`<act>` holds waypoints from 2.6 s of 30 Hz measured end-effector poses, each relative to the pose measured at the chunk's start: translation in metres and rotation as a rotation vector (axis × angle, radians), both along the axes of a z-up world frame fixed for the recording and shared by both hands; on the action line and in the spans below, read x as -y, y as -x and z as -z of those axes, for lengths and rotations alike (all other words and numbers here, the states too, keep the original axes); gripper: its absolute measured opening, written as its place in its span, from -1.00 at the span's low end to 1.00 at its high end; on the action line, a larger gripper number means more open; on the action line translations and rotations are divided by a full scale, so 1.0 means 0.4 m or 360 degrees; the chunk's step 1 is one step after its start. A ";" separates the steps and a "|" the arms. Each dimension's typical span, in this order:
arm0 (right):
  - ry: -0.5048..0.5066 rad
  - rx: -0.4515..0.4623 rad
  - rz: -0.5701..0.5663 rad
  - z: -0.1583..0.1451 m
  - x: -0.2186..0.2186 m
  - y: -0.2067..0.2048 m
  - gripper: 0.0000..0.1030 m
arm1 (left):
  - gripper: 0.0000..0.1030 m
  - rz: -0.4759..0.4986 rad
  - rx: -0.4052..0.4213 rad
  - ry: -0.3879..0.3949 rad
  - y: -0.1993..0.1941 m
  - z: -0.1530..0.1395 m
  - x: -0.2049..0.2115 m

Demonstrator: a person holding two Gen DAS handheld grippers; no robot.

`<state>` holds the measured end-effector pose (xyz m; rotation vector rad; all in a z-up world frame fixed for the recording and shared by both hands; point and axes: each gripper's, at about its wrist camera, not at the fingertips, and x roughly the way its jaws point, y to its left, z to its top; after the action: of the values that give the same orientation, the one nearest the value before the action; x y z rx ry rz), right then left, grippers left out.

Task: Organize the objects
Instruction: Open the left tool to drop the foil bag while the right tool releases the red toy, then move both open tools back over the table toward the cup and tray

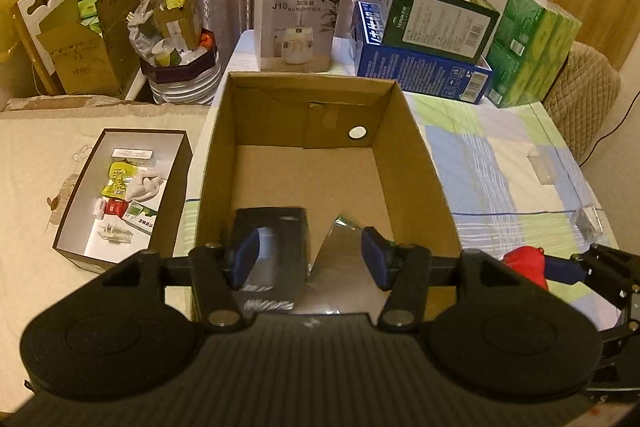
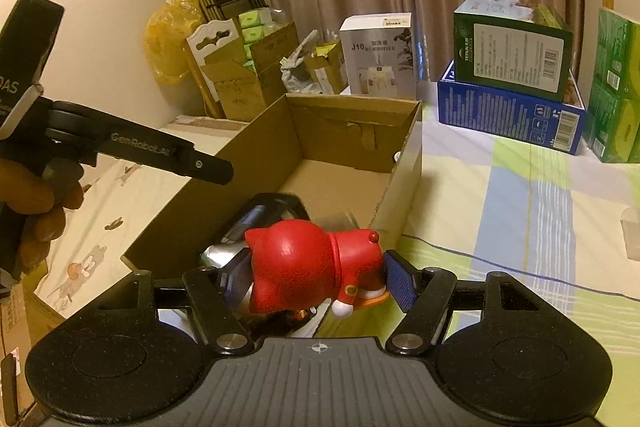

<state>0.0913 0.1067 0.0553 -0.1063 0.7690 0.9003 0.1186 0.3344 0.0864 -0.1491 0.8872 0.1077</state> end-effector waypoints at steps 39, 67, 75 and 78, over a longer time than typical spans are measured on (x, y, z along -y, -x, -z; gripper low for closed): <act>-0.0134 -0.0015 0.0045 -0.008 -0.024 -0.004 0.47 | 0.36 -0.0027 -0.0006 -0.0059 0.081 0.022 -0.032; -0.0120 -0.0024 0.0271 -0.081 0.248 0.069 0.49 | 0.79 0.0107 0.0101 -0.0100 0.193 -0.045 0.194; -0.0113 0.0012 0.0371 -0.112 0.369 0.086 0.49 | 0.99 0.0184 0.0180 -0.0105 0.204 -0.078 0.298; -0.0103 0.0021 0.0414 -0.117 0.419 0.089 0.49 | 0.98 0.0219 0.0200 -0.0101 0.204 -0.085 0.339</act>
<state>0.0557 -0.0607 0.1022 0.0444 0.7218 0.6756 0.0370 0.1989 0.1203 -0.0350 0.7652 -0.0020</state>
